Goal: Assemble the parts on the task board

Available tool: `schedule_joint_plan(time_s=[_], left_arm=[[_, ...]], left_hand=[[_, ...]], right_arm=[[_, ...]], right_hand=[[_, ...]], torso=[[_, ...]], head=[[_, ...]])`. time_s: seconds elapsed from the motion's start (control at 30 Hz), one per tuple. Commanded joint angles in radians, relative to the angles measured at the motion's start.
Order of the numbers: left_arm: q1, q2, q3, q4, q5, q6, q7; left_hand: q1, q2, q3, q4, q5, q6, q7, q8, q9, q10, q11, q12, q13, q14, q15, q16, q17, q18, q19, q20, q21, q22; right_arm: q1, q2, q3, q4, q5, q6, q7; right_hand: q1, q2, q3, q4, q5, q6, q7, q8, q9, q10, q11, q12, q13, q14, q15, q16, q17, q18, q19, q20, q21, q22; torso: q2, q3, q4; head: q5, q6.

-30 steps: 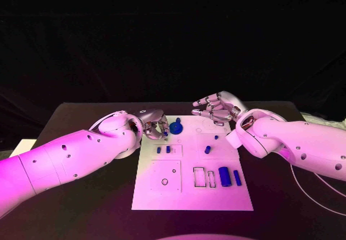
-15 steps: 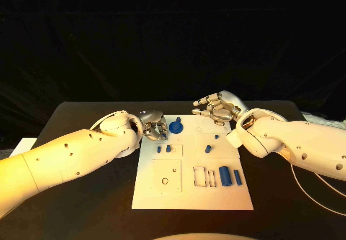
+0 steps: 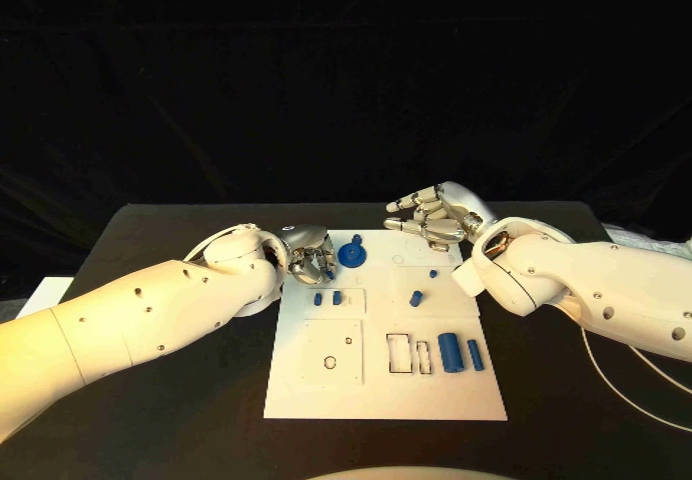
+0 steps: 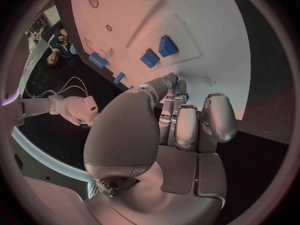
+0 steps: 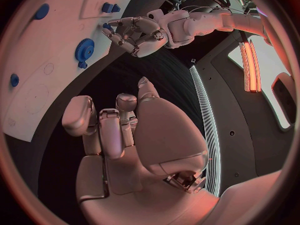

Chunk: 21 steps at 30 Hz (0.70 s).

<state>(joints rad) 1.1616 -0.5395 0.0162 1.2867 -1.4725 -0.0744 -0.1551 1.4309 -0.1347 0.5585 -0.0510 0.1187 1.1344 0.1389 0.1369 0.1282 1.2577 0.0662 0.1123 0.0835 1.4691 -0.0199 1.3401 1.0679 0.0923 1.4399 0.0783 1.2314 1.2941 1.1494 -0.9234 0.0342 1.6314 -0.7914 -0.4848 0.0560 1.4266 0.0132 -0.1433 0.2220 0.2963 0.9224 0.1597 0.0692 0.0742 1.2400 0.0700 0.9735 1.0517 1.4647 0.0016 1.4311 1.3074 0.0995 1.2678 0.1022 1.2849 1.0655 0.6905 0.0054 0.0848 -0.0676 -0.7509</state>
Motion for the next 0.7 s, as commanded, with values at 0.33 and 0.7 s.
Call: schedule_joint_plan(time_s=[0.33,0.7], left_arm=[[-0.007,0.019,-0.003,-0.017,-0.004,0.022,-0.012],[-0.008,0.021,-0.003,-0.017,-0.004,0.031,-0.016]], left_hand=[[-0.014,-0.001,-0.004,0.000,-0.004,0.005,0.001,-0.004,0.001,0.004,0.000,-0.006,0.001,0.018,0.003,0.004,-0.002,-0.011,0.004,0.006,0.001,0.001],[-0.016,0.001,-0.006,-0.001,-0.004,0.009,0.000,-0.004,0.002,0.009,-0.001,-0.007,0.003,0.018,0.002,0.004,-0.003,-0.011,0.004,0.005,0.002,0.003]], right_arm=[[-0.001,0.002,0.000,0.001,-0.008,0.008,0.010],[-0.001,0.002,0.000,0.000,-0.008,0.009,0.010]], right_hand=[[0.002,0.005,-0.003,-0.003,0.002,0.008,-0.001,0.002,0.000,-0.007,-0.001,-0.003,-0.001,0.054,-0.008,-0.003,0.022,0.006,-0.005,0.001,-0.005,0.000],[0.002,0.005,-0.003,-0.003,0.002,0.008,-0.001,0.002,0.000,-0.007,-0.001,-0.003,-0.001,0.054,-0.008,-0.003,0.022,0.006,-0.005,0.001,-0.005,0.000]], torso=[[0.000,-0.0007,0.0000],[0.000,-0.0007,0.0003]], head=[[-0.002,-0.002],[-0.004,-0.003]])
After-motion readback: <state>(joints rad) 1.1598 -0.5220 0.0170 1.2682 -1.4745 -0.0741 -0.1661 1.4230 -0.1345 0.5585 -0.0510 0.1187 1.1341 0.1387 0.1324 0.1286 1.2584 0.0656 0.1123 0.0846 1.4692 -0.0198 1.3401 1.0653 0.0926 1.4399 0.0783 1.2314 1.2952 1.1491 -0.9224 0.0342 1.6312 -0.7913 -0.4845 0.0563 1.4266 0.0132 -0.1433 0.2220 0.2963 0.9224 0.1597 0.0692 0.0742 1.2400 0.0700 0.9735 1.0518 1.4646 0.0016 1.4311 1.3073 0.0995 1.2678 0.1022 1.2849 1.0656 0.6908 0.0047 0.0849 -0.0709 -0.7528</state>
